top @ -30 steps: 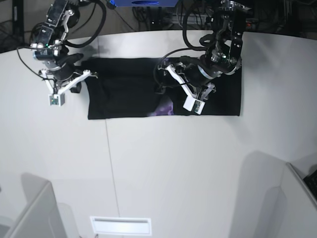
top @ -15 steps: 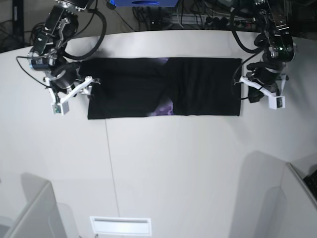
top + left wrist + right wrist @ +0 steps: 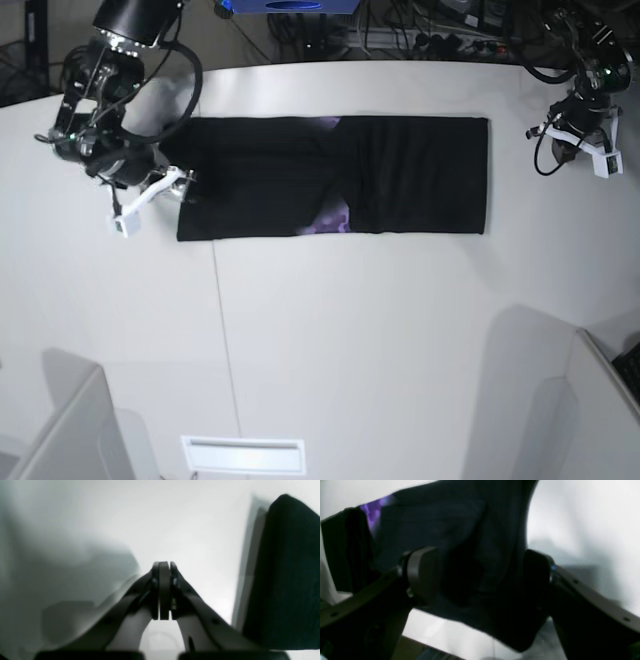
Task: Fold the T-shirt properly
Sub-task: 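Release the folded end and raise the left gripper, then grasp both ends of the strip with both grippers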
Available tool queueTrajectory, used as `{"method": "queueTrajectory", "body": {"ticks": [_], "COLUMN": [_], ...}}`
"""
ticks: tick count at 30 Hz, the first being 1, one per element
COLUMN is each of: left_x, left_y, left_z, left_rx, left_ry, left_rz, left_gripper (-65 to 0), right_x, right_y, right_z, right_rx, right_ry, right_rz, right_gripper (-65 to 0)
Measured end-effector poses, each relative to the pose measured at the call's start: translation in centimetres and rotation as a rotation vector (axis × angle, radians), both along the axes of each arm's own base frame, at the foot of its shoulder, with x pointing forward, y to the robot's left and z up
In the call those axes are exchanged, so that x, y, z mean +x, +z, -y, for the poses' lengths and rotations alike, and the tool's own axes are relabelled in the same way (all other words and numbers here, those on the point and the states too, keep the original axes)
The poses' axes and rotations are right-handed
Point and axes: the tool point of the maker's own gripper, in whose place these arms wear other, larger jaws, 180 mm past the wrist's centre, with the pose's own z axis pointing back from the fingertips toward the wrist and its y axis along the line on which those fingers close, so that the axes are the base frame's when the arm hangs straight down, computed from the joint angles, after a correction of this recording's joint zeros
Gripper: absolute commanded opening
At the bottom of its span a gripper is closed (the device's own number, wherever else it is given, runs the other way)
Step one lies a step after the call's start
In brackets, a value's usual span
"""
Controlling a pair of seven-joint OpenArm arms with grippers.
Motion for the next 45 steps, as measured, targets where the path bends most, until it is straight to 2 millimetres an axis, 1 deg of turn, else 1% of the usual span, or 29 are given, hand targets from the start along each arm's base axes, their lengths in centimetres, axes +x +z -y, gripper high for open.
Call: {"method": "queueTrajectory", "body": {"ticks": [2, 4, 9, 12, 16, 18, 20, 22, 24, 25, 26, 29, 31, 32, 35, 38, 39, 43, 45], "left_x": [0.0, -0.1, 0.2, 0.4, 1.1, 1.4, 1.6, 1.8, 2.0, 2.0, 2.0, 2.7, 3.2, 3.2, 3.3, 3.3, 3.3, 3.7, 3.6], "left_y": [-0.2, -0.6, -1.5, -2.2, -2.7, -3.0, -3.4, -3.5, -3.6, -3.6, -3.6, -3.8, -3.9, -4.0, -4.0, -4.0, -4.1, -4.2, -4.4], "left_z": [0.0, 0.3, 1.8, 2.1, 3.0, 3.3, 3.3, 3.2, 3.2, 3.2, 3.2, 4.7, 5.8, 6.1, 6.3, 6.4, 6.5, 8.1, 8.7], "left_rx": [-0.006, -0.016, -0.037, 0.017, 0.051, 0.030, 0.017, 0.011, 0.007, 0.005, 0.005, -0.001, -0.009, -0.012, -0.018, -0.018, -0.018, -0.023, -0.029], "left_ry": [0.002, -0.001, -0.043, -0.082, -0.130, -0.129, -0.124, -0.118, -0.114, -0.114, -0.114, -0.159, -0.196, -0.202, -0.205, -0.206, -0.210, -0.262, -0.279], "left_rz": [-0.004, -0.009, -0.032, -0.080, -0.107, -0.102, -0.099, -0.094, -0.088, -0.088, -0.088, -0.082, -0.076, -0.075, -0.073, -0.073, -0.074, -0.069, -0.069], "left_gripper": [-65.0, -65.0, -65.0, -65.0, -65.0, -65.0, -65.0, -65.0, -65.0, -65.0, -65.0, -65.0, -65.0, -65.0, -65.0, -65.0, -65.0, -65.0, -65.0], "right_x": [-0.1, -0.4, 0.3, 0.5, 0.2, 0.0, -0.2, -0.3, -0.5, -0.5, -0.5, -0.9, -1.3, -1.4, -1.5, -1.7, -1.7, -1.4, -1.4], "right_y": [-0.8, -1.4, -1.7, -1.9, -2.1, -2.2, -2.3, -2.4, -2.5, -2.5, -2.5, -2.8, -3.1, -3.2, -3.4, -3.5, -3.5, -3.3, -3.1], "right_z": [0.3, 0.0, -0.8, -0.9, -1.0, -1.1, -1.4, -2.5, -2.8, -2.9, -2.9, -3.1, -3.2, -3.2, -3.1, -3.1, -3.2, -3.2, -2.9], "right_rx": [0.012, 0.032, 0.082, 0.098, 0.105, 0.116, 0.111, 0.112, 0.114, 0.116, 0.114, 0.115, 0.113, 0.112, 0.105, 0.104, 0.110, 0.096, 0.085], "right_ry": [-0.013, -0.016, -0.020, -0.022, -0.024, -0.029, -0.012, 0.023, 0.033, 0.032, 0.036, 0.042, 0.046, 0.048, 0.047, 0.048, 0.048, 0.063, 0.044], "right_rz": [-0.026, -0.041, -0.033, -0.034, -0.023, -0.021, -0.016, -0.017, -0.016, -0.014, -0.015, -0.033, -0.049, -0.056, -0.069, -0.079, -0.079, -0.089, -0.104], "right_gripper": [-16.2, -16.2, -16.2, -16.2, -16.2, -16.4, -16.4, -16.4, -16.5, -18.2, -21.6, -35.1, -42.3, -45.3, -52.1, -61.1, -65.0, -65.0, -65.0]}}
